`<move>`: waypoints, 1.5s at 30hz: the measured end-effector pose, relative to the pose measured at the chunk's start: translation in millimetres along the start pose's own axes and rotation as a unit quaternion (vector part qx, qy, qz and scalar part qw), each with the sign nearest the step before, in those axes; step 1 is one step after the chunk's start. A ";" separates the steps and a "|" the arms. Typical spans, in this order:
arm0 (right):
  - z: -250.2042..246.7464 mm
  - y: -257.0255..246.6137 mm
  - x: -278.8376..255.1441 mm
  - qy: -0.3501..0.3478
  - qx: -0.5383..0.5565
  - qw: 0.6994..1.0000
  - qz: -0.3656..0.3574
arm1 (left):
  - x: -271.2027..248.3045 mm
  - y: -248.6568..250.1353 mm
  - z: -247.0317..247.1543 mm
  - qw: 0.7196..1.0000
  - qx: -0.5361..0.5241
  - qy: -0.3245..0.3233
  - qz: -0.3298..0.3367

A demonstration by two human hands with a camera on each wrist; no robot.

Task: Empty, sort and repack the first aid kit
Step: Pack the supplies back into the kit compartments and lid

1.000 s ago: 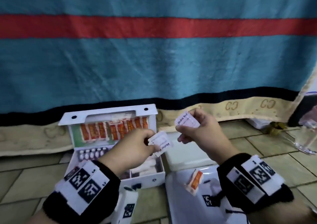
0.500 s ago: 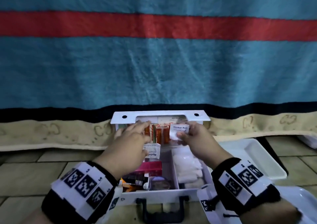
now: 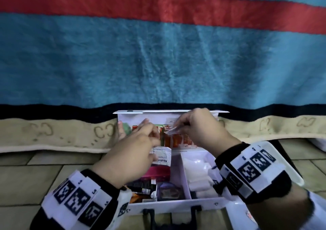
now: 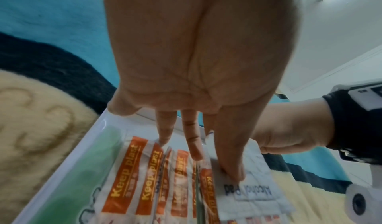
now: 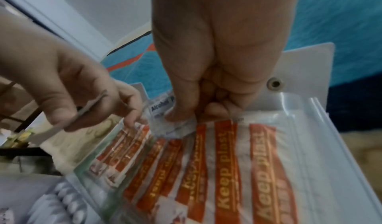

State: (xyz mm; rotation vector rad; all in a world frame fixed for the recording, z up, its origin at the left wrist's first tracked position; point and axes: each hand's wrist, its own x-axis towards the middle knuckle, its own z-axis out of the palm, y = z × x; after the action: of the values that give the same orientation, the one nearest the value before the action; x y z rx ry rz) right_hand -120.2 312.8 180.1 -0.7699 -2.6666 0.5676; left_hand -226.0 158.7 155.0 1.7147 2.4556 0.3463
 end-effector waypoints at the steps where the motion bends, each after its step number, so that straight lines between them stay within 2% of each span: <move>1: -0.1 -0.8 0.4 -0.010 -0.028 1.000 -0.006 | 0.3 -1.1 0.2 1.000 -0.003 -0.002 0.002; 6: -0.9 -3.0 2.0 -0.075 -0.089 0.992 -0.052 | 1.9 -3.5 -0.7 1.000 -0.013 -0.009 0.011; 8: 0.0 -5.3 1.5 -0.069 -0.127 0.987 -0.067 | 1.3 -4.4 -1.4 1.000 -0.019 -0.013 0.014; 11: -0.7 -10.8 -0.6 -0.044 -0.171 0.983 -0.046 | 0.8 -4.4 -1.8 0.999 -0.028 -0.008 0.014; 16: -7.5 -27.1 -6.8 -0.070 -0.266 0.960 -0.042 | 0.6 -1.1 -4.0 0.999 -0.035 0.006 -0.004; 21: -3.1 -37.0 -2.9 -0.101 -0.301 0.948 -0.021 | 2.6 -1.4 -2.7 0.998 -0.053 0.013 -0.013; 29: -10.7 -43.1 -10.8 -0.033 -0.266 0.963 0.005 | 3.2 3.3 -1.3 0.990 -0.107 0.075 -0.055; 31: -13.8 -38.7 -13.6 0.002 -0.209 0.978 -0.003 | 4.4 4.5 -0.6 0.986 -0.126 0.087 -0.067; 34: -15.3 -23.6 -25.8 0.021 0.005 0.999 0.045 | 5.6 7.4 1.8 0.978 -0.159 0.096 -0.091; 37: 11.3 -17.4 -42.2 -0.083 0.120 0.987 0.072 | 9.8 8.2 4.7 0.968 -0.203 0.112 -0.097; 38: 24.9 -16.0 -44.6 -0.095 0.171 0.978 0.071 | 10.4 8.7 5.4 0.966 -0.209 0.113 -0.103; 41: 55.7 -11.2 -43.9 -0.017 0.344 0.934 0.093 | 12.2 9.2 7.8 0.968 -0.200 0.126 -0.087; 45: 53.3 -6.6 -40.8 0.029 0.548 0.823 0.150 | 9.5 8.0 7.9 0.972 -0.184 0.124 -0.077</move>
State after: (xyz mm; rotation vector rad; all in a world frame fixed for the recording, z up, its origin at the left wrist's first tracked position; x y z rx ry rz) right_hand -111.1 269.6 129.2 -0.7606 -1.6483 1.8529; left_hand -220.2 171.1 149.6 1.3905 2.4641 0.9804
